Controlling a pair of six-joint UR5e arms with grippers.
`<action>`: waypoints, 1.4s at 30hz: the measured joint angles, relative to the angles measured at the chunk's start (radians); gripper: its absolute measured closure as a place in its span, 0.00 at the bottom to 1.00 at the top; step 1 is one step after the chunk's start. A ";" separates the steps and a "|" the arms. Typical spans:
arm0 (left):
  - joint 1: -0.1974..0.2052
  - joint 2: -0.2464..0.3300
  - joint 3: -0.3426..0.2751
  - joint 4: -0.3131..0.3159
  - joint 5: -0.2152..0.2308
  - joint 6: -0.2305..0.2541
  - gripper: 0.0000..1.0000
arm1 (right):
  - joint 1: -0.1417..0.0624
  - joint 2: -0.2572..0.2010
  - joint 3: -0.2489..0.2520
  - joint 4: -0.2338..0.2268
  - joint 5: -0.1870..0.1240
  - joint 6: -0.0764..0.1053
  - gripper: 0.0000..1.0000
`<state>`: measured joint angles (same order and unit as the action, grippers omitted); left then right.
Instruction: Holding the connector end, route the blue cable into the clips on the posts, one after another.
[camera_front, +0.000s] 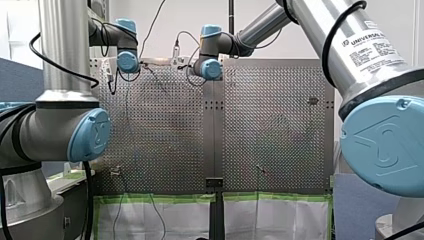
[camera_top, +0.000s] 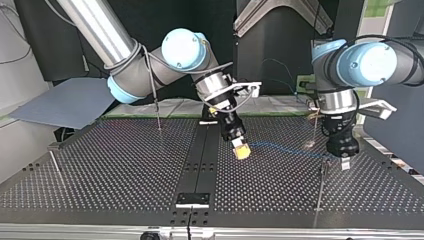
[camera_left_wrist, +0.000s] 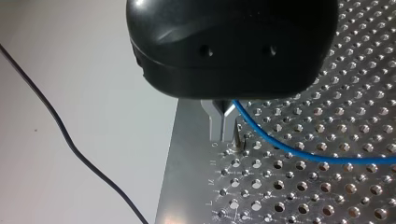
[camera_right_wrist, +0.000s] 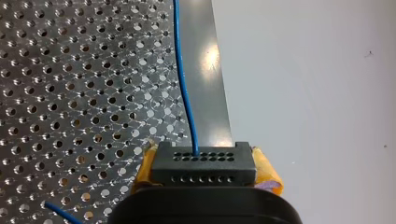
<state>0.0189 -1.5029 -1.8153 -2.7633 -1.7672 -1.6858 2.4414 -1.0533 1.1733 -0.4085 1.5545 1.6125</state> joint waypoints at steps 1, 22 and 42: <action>0.003 -0.003 0.000 0.002 0.005 -0.004 1.00 | 0.000 0.001 0.000 0.000 -0.001 0.000 1.00; 0.052 -0.073 0.062 0.033 0.082 -0.059 1.00 | -0.015 0.007 -0.006 -0.001 -0.006 0.000 1.00; 0.083 -0.114 0.089 0.079 0.138 -0.102 1.00 | -0.057 0.028 -0.046 -0.001 -0.020 0.001 1.00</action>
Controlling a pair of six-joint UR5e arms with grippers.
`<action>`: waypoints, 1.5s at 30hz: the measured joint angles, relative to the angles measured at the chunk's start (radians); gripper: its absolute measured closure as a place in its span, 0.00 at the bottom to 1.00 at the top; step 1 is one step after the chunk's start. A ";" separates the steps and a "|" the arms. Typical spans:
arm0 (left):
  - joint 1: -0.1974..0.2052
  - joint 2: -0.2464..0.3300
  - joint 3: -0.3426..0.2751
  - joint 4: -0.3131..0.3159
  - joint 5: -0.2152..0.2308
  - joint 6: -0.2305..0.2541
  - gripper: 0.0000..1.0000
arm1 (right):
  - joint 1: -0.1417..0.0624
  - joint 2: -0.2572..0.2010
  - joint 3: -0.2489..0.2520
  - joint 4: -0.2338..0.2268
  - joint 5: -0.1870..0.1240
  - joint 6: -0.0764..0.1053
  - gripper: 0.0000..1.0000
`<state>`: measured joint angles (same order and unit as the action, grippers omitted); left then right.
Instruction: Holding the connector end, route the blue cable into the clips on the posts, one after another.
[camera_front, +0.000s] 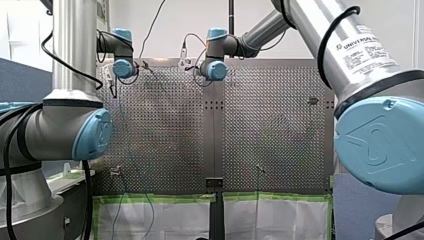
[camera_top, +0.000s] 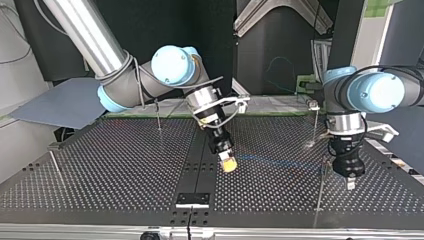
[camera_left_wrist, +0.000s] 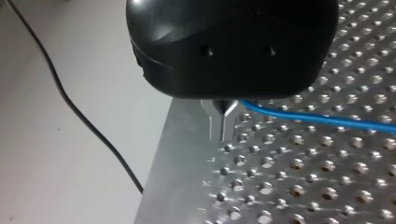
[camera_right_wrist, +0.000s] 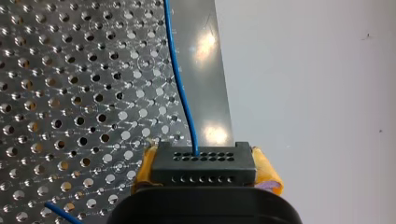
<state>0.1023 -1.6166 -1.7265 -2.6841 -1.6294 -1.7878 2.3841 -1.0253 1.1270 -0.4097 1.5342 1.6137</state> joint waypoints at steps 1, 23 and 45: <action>0.001 -0.001 0.003 0.002 0.001 -0.004 1.00 | -0.003 0.005 -0.007 0.001 -0.001 0.000 1.00; 0.021 -0.078 0.053 0.025 0.043 -0.032 1.00 | -0.033 0.084 -0.121 0.018 -0.037 0.003 1.00; 0.033 -0.079 0.053 -0.026 0.038 -0.101 0.08 | -0.047 0.093 -0.129 0.030 -0.051 0.000 1.00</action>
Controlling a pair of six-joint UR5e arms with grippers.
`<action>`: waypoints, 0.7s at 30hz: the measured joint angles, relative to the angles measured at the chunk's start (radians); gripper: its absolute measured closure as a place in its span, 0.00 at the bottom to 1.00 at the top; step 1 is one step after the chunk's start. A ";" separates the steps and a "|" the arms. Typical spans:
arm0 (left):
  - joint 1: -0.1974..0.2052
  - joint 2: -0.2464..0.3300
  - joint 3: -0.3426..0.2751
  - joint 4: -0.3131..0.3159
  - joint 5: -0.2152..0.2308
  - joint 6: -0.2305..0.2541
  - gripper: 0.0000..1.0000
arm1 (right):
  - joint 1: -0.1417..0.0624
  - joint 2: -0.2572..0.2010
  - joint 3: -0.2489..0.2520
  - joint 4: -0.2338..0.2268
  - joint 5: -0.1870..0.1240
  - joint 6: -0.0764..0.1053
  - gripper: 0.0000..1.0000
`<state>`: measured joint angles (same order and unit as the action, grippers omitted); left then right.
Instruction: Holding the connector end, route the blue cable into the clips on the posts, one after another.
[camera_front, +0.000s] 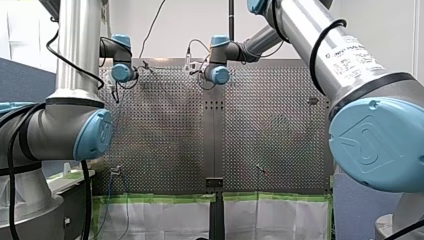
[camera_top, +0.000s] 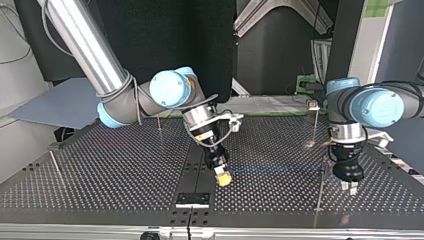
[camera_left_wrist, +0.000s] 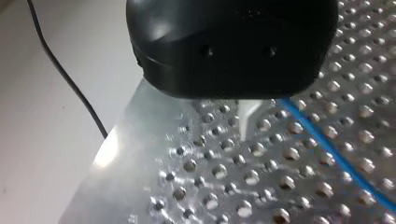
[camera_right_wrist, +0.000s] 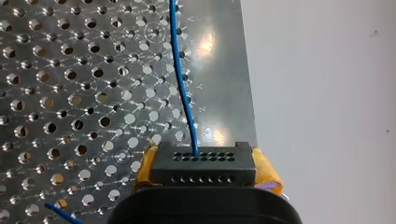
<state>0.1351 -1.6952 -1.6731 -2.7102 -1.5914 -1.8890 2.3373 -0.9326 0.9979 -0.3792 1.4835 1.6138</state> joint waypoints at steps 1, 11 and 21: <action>0.000 0.000 0.000 -0.010 -0.004 0.002 0.08 | 0.000 0.000 0.000 0.002 0.000 -0.001 1.00; -0.005 0.003 0.000 -0.111 -0.029 -0.013 0.00 | -0.004 0.000 0.000 0.026 -0.001 -0.012 1.00; 0.007 0.074 0.000 -0.215 -0.038 -0.113 0.00 | -0.007 0.000 0.000 0.040 -0.003 -0.017 1.00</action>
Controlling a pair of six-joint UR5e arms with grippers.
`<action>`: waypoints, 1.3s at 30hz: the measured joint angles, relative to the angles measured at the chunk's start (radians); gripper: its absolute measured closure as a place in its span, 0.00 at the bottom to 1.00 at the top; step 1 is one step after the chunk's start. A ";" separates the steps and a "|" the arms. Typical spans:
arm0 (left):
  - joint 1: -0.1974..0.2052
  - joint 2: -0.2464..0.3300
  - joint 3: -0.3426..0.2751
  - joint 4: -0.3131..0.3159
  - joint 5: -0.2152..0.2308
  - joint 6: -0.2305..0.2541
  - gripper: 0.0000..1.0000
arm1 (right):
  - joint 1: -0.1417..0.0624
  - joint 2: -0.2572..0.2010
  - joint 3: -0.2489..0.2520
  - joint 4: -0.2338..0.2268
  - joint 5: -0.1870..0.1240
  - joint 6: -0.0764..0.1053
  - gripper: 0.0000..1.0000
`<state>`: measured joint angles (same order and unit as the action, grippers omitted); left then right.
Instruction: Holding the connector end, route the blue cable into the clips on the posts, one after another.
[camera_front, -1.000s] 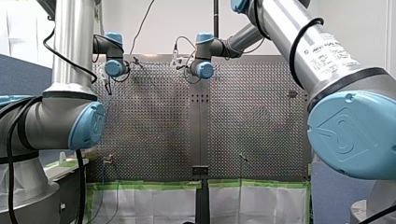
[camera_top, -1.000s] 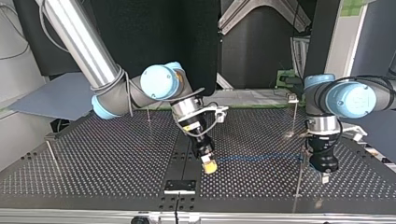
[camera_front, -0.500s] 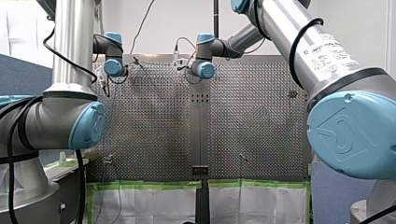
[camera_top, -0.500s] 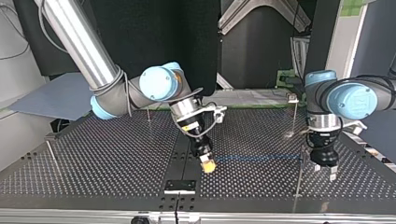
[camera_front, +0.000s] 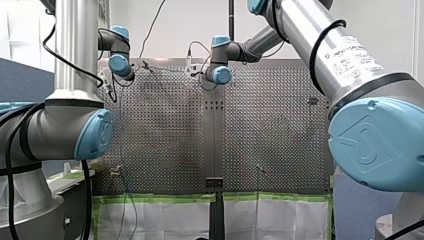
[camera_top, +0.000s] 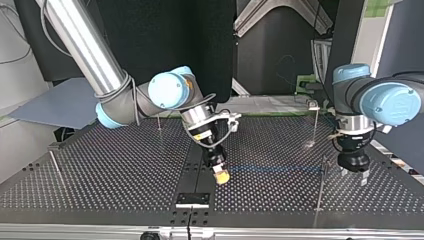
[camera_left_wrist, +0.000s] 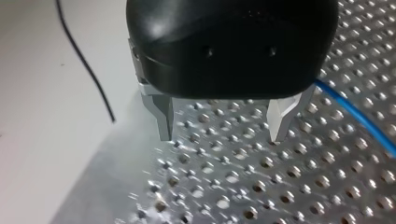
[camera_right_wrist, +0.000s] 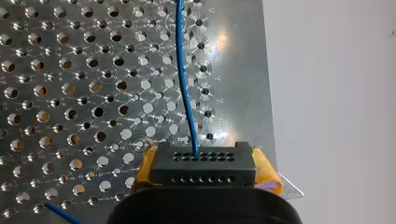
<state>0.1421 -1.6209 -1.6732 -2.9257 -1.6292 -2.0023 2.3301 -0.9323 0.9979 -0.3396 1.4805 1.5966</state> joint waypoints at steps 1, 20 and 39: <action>-0.001 0.011 0.000 -0.011 -0.001 -0.011 0.00 | 0.000 0.000 0.000 0.000 0.000 0.001 1.00; -0.069 0.098 -0.064 -0.211 -0.028 -0.010 0.00 | -0.002 0.000 0.000 -0.003 0.000 0.005 1.00; -0.137 0.235 -0.067 -0.360 -0.024 0.071 0.00 | -0.002 0.000 0.000 -0.005 -0.004 0.007 1.00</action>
<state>0.0055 -1.3856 -1.7404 -3.2857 -1.6535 -1.9316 2.3286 -0.9323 0.9979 -0.3446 1.4770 1.6034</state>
